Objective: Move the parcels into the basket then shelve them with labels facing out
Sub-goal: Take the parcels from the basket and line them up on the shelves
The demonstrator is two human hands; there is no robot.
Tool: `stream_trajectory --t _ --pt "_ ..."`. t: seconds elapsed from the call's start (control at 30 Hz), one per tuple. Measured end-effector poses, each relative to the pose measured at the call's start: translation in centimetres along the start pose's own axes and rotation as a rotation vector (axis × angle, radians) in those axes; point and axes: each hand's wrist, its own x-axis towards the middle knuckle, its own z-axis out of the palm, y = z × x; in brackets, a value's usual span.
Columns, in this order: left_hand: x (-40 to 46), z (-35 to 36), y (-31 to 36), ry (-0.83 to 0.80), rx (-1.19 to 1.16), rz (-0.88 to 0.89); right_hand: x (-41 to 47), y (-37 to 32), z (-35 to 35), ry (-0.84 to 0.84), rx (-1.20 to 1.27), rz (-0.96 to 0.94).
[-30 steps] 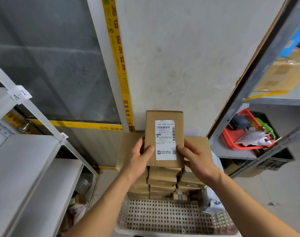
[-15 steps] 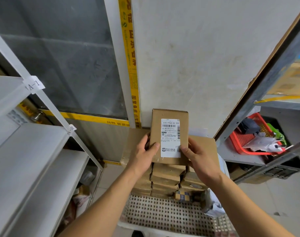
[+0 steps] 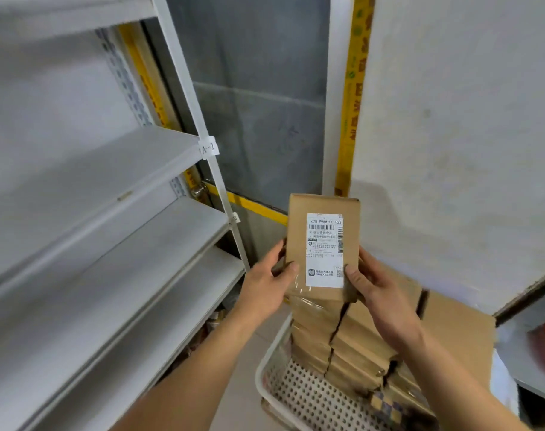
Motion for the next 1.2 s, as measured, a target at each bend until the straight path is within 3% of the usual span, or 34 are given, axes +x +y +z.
stream_trajectory --t 0.2,0.47,0.73,1.2 --pt "-2.4 -8.9 0.0 0.174 0.007 0.056 2.4 -3.5 8.0 -0.11 -0.107 -0.034" --pt "-2.2 -25.5 -0.8 0.358 -0.107 0.208 7.1 -8.8 23.7 -0.203 -0.033 -0.081" --pt "-0.1 -39.4 -1.6 0.538 0.007 0.257 13.3 -12.5 37.6 -0.341 -0.055 -0.152" --pt "9.5 -47.4 -2.8 0.7 -0.097 0.182 28.2 -13.2 48.4 -0.482 -0.14 -0.242"
